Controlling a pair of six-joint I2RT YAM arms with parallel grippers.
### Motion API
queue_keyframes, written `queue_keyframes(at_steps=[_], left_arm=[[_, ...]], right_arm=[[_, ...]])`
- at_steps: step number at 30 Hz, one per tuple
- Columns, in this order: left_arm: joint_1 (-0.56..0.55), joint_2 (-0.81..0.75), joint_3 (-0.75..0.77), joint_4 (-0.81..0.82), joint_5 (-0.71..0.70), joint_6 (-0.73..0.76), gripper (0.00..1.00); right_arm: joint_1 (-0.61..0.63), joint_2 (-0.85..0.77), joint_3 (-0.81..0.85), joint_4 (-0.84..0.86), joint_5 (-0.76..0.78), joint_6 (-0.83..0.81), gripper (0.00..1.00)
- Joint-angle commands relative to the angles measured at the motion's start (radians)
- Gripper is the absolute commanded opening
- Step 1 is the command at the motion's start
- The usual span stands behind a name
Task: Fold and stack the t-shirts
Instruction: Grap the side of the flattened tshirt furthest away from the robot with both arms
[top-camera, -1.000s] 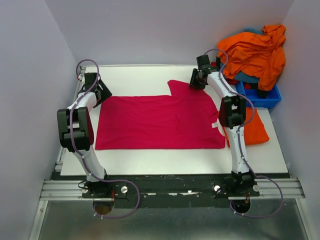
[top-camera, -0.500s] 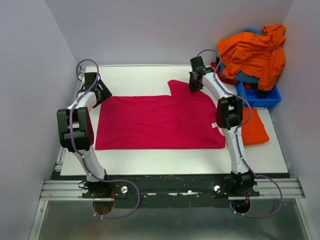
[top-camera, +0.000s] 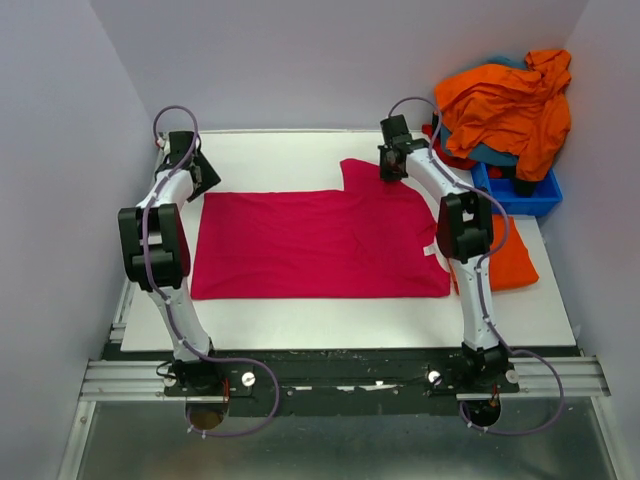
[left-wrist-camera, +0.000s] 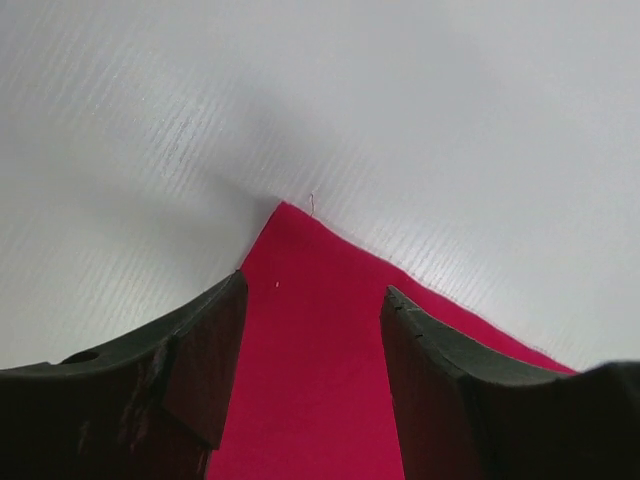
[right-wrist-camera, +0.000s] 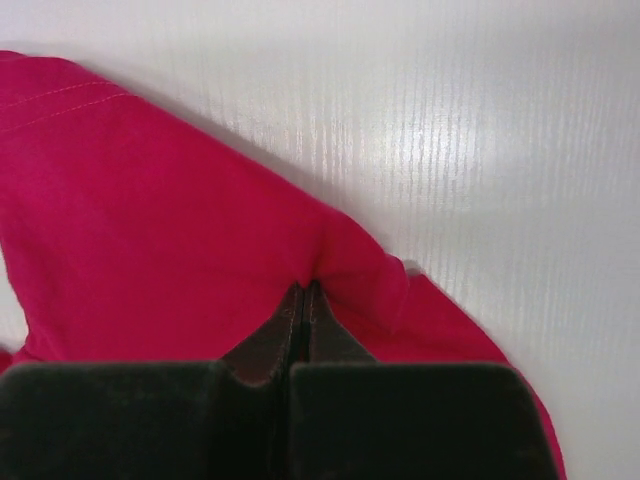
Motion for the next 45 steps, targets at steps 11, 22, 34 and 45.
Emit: queue_keyframes(at_steps=[11, 22, 34, 45], left_arm=[[0.010, 0.196, 0.192, -0.140, -0.053, -0.030, 0.61], [0.010, 0.262, 0.271, -0.198, -0.084, -0.039, 0.49], [0.008, 0.264, 0.267, -0.192, -0.068, -0.036, 0.14], [-0.001, 0.123, 0.141, -0.109, -0.102, -0.015, 0.00]], right_arm=[[0.004, -0.192, -0.221, 0.259, -0.048, -0.073, 0.01], [0.004, -0.203, -0.237, 0.271, -0.071, -0.073, 0.01], [0.004, -0.226, -0.258, 0.277, -0.077, -0.074, 0.01], [0.004, -0.269, -0.280, 0.259, -0.068, -0.074, 0.01]])
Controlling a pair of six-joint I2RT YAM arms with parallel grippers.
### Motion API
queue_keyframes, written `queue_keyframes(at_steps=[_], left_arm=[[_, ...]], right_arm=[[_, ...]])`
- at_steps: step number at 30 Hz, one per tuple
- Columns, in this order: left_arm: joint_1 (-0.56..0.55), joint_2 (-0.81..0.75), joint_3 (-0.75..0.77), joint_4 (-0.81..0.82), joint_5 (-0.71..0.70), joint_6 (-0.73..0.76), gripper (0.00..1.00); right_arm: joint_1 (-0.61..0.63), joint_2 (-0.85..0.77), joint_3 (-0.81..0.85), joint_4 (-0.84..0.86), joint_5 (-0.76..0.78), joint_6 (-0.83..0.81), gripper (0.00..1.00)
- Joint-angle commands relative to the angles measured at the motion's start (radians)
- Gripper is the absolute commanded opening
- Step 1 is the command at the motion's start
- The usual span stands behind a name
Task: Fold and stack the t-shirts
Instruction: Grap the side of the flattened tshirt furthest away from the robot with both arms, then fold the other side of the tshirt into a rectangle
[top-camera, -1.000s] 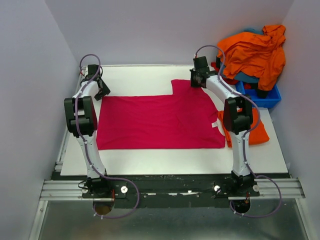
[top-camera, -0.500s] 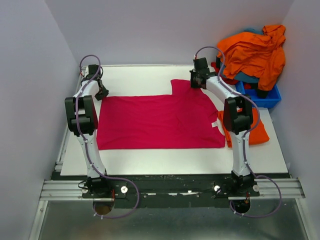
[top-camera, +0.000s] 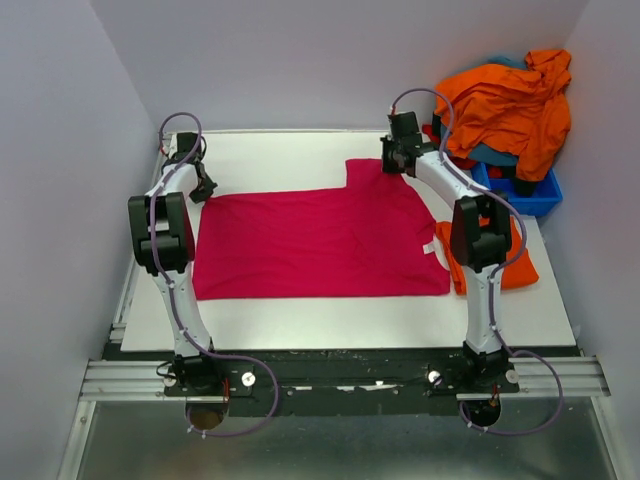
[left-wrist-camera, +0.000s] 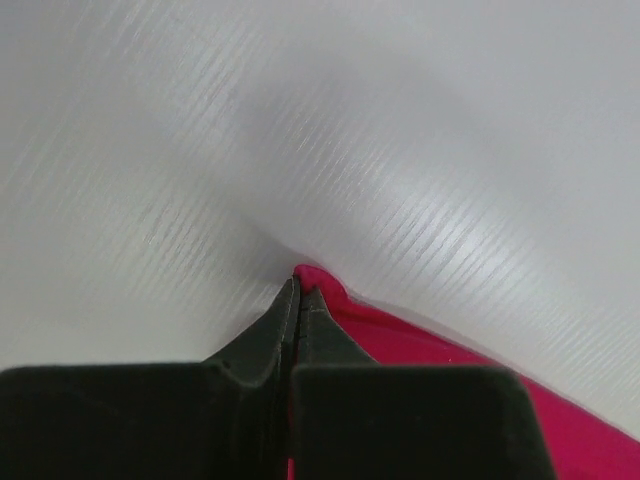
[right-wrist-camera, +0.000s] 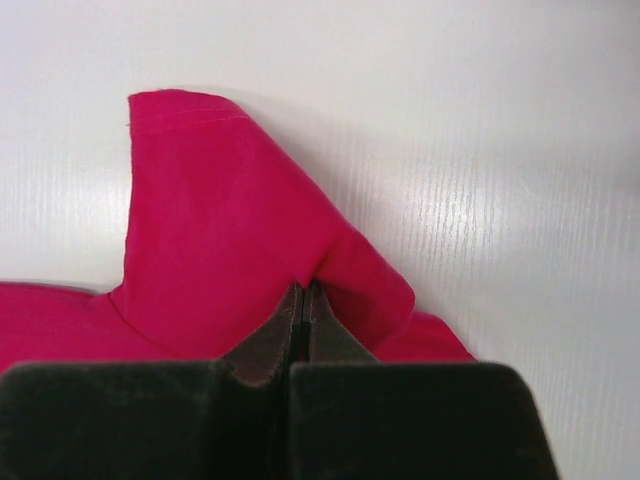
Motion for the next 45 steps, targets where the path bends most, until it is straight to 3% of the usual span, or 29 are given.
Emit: queue_keyframes(at_steps=[1, 10, 33, 45], left_arm=[[-0.004, -0.119, -0.093, 0.068, -0.025, 0.016, 0.00], [-0.008, -0.234, -0.218, 0.121, -0.044, 0.021, 0.00], [-0.010, -0.564, -0.584, 0.249, -0.109, 0.010, 0.00], [-0.011, -0.618, -0.654, 0.243, -0.124, -0.011, 0.00]], right_arm=[[0.004, -0.061, -0.011, -0.017, 0.005, -0.002, 0.01], [0.004, -0.147, -0.100, -0.053, 0.015, 0.012, 0.01], [0.016, -0.521, -0.540, -0.088, 0.019, 0.110, 0.01], [0.080, -0.622, -0.663, -0.132, 0.087, 0.127, 0.01]])
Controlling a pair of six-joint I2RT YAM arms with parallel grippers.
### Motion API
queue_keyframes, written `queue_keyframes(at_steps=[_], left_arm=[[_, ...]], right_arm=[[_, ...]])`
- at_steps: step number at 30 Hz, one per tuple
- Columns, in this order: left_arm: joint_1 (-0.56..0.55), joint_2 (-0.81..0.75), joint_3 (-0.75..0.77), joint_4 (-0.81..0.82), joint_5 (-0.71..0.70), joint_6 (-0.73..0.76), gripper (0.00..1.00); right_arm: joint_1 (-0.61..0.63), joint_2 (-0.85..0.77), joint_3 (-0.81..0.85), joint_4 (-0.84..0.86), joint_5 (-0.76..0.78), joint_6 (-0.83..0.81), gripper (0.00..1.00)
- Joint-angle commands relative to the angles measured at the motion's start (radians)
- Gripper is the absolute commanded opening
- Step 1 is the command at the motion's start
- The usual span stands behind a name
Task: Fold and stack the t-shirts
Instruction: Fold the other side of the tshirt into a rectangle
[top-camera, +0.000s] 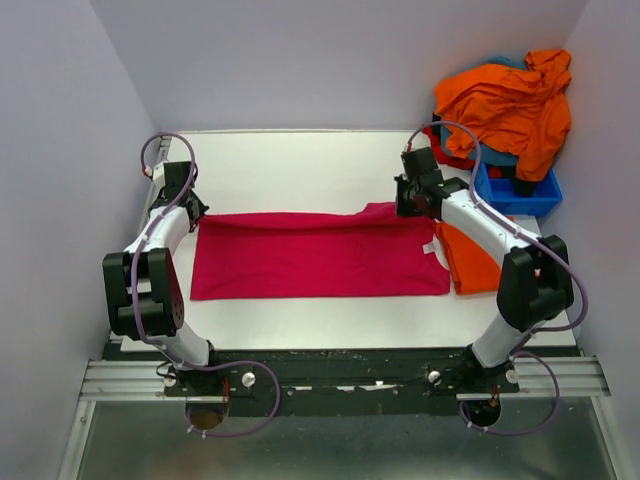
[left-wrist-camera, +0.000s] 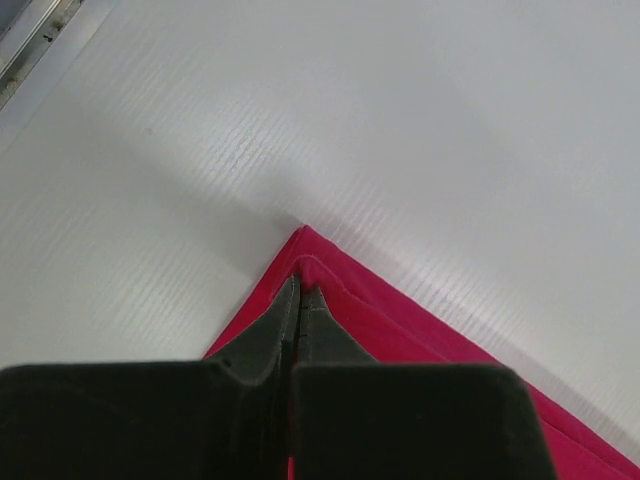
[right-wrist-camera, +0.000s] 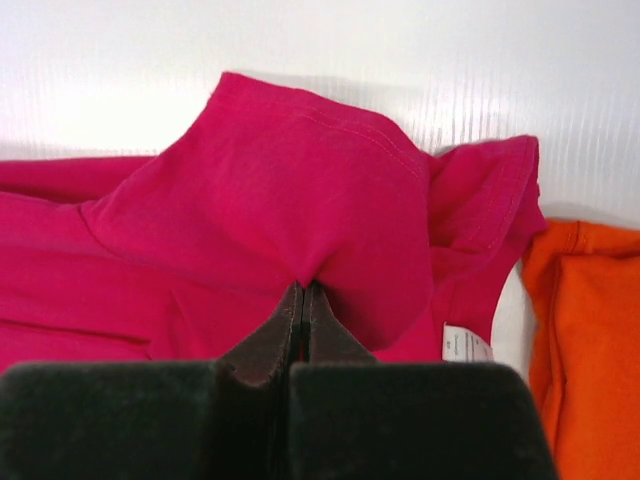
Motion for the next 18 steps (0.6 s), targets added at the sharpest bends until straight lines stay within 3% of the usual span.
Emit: queue_keyframes(at_steps=[1, 12, 15, 16, 18], left_arm=[[-0.001, -0.025, -0.026, 0.005, -0.044, -0.020, 0.00], [-0.003, -0.090, -0.152, -0.001, -0.075, -0.049, 0.00], [-0.003, -0.091, -0.175, -0.028, -0.101, -0.077, 0.00], [-0.001, -0.091, -0.178, -0.038, -0.105, -0.084, 0.05], [-0.003, -0.111, -0.197, -0.038, -0.113, -0.092, 0.35]], right_arm=[[0.011, -0.045, -0.056, -0.047, 0.063, 0.016, 0.01], [0.028, -0.120, -0.228, -0.042, 0.083, 0.062, 0.02], [0.050, -0.119, -0.277, -0.033, 0.060, 0.079, 0.23], [0.057, -0.119, -0.289, -0.030, 0.060, 0.091, 0.36], [0.070, -0.137, -0.316, -0.027, 0.069, 0.116, 0.57]])
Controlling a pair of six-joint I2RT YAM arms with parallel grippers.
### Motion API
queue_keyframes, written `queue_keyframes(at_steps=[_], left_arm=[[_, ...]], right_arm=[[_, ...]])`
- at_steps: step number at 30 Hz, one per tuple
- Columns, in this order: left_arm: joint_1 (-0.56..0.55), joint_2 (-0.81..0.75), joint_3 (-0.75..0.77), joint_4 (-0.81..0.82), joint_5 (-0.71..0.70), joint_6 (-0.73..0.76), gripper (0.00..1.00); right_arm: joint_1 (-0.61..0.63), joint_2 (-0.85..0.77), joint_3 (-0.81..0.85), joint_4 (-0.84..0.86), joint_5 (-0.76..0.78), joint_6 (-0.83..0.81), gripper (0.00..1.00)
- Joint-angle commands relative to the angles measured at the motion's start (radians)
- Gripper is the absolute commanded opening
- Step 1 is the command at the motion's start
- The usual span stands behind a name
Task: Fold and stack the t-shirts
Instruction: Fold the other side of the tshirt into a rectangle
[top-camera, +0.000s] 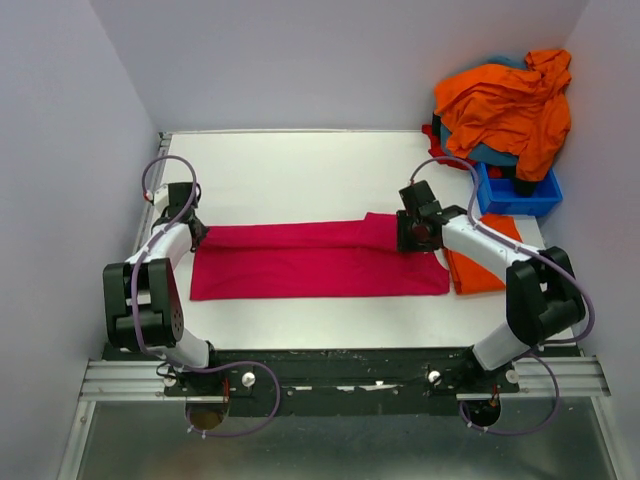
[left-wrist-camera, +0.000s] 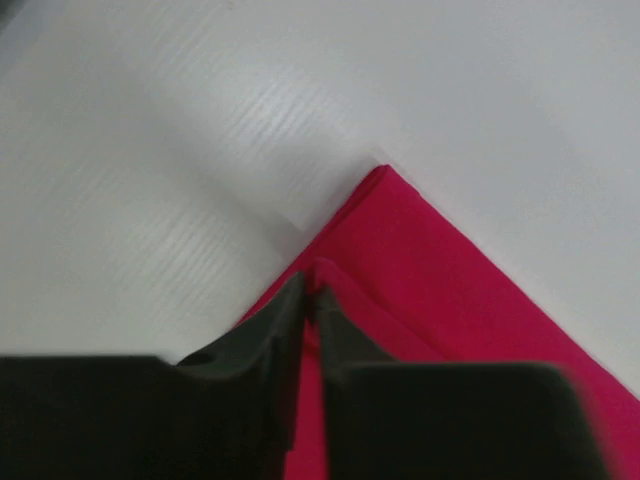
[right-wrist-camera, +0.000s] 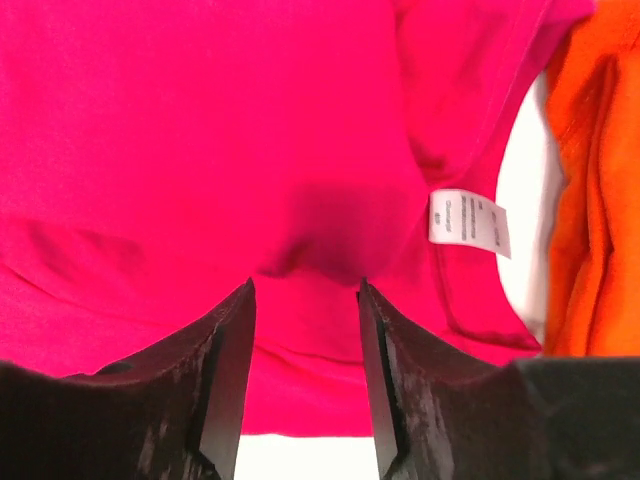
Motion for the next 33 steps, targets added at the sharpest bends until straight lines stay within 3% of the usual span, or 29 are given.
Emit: queue_keyframes(at_steps=[1, 4, 9, 12, 15, 17, 18, 21, 23, 25, 33], left_arm=[[-0.001, -0.065, -0.042, -0.019, -0.065, -0.032, 0.52], [-0.003, -0.171, -0.078, 0.005, -0.063, -0.035, 0.67], [-0.022, -0.299, -0.067, 0.005, -0.036, -0.049, 0.68], [-0.059, -0.241, -0.012, -0.036, 0.015, -0.051, 0.66], [-0.114, -0.167, 0.020, -0.041, 0.055, -0.040, 0.62], [-0.165, -0.127, 0.040, -0.026, 0.096, -0.034, 0.56], [-0.190, -0.112, 0.052, -0.024, 0.104, -0.034, 0.52], [-0.265, -0.063, 0.095, -0.015, 0.135, -0.032, 0.38], [-0.292, -0.034, 0.118, -0.003, 0.170, -0.032, 0.25], [-0.315, -0.001, 0.140, 0.007, 0.194, -0.032, 0.02], [-0.421, 0.166, 0.250, 0.010, 0.299, -0.012, 0.00]], right_arm=[[0.025, -0.053, -0.064, 0.003, 0.034, 0.049, 0.68], [0.024, -0.125, -0.053, 0.020, 0.069, 0.036, 0.72], [0.024, -0.084, 0.095, 0.009, 0.045, 0.005, 0.70], [0.025, -0.039, 0.148, 0.044, -0.065, -0.007, 0.67], [0.030, 0.004, 0.162, 0.113, -0.176, 0.008, 0.58], [0.045, 0.041, 0.186, 0.134, -0.230, 0.020, 0.48], [0.056, 0.057, 0.200, 0.138, -0.242, 0.025, 0.32], [0.084, 0.114, 0.234, 0.158, -0.288, 0.043, 0.01], [0.094, 0.148, 0.251, 0.184, -0.331, 0.057, 0.01], [0.104, 0.185, 0.268, 0.212, -0.371, 0.069, 0.01], [0.119, 0.320, 0.323, 0.256, -0.458, 0.092, 0.01]])
